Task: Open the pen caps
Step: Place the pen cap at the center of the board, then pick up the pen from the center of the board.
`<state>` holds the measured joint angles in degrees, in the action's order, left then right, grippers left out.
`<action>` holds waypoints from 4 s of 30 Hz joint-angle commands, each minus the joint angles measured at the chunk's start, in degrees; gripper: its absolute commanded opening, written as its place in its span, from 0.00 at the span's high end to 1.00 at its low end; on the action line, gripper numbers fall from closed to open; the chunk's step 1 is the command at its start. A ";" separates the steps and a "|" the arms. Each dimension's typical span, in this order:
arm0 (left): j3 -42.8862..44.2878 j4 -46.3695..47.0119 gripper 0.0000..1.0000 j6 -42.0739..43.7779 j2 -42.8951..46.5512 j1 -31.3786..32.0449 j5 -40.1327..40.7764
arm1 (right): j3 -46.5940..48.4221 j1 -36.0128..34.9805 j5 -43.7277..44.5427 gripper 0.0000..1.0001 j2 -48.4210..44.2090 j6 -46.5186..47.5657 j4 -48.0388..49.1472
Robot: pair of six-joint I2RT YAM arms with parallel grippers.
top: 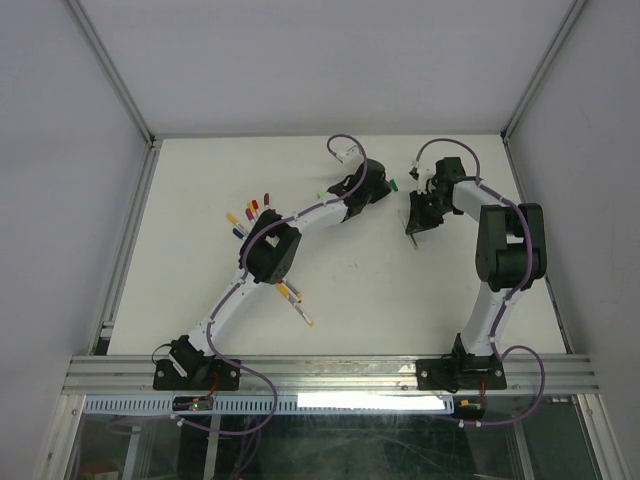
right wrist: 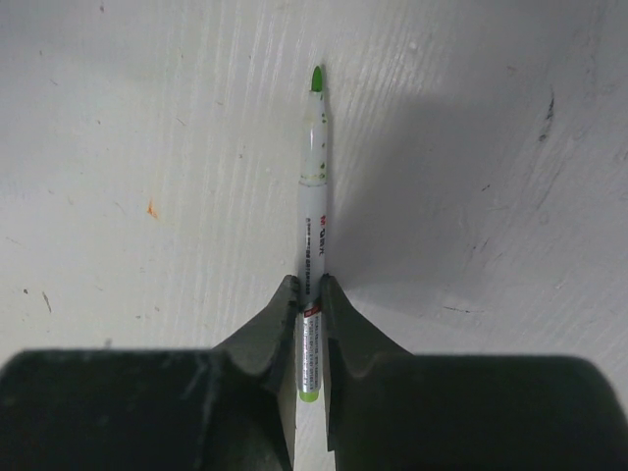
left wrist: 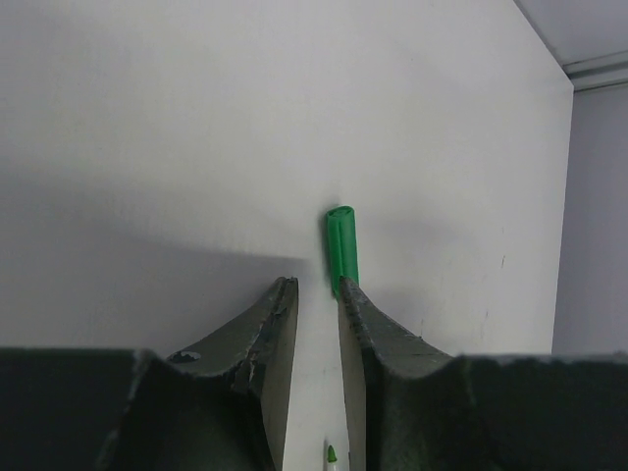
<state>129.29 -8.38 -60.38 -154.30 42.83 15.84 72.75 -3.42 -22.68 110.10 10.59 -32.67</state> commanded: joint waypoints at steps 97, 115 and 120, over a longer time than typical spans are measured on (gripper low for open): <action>-72.27 24.92 0.99 30.59 55.16 -3.57 -4.22 | -12.53 0.33 -33.42 0.48 -25.63 -6.74 16.51; -94.12 61.36 1.00 9.57 53.96 -2.88 -12.55 | -29.99 -14.63 -30.68 0.42 -9.78 -36.18 59.45; -94.82 65.38 1.00 4.58 51.20 -1.70 -10.36 | -30.17 -15.48 -30.35 0.43 -6.29 -39.36 62.12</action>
<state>35.42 47.79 -49.87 -101.56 39.86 4.71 41.85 -18.37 -54.13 102.41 -24.73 22.50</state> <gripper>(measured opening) 0.088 0.574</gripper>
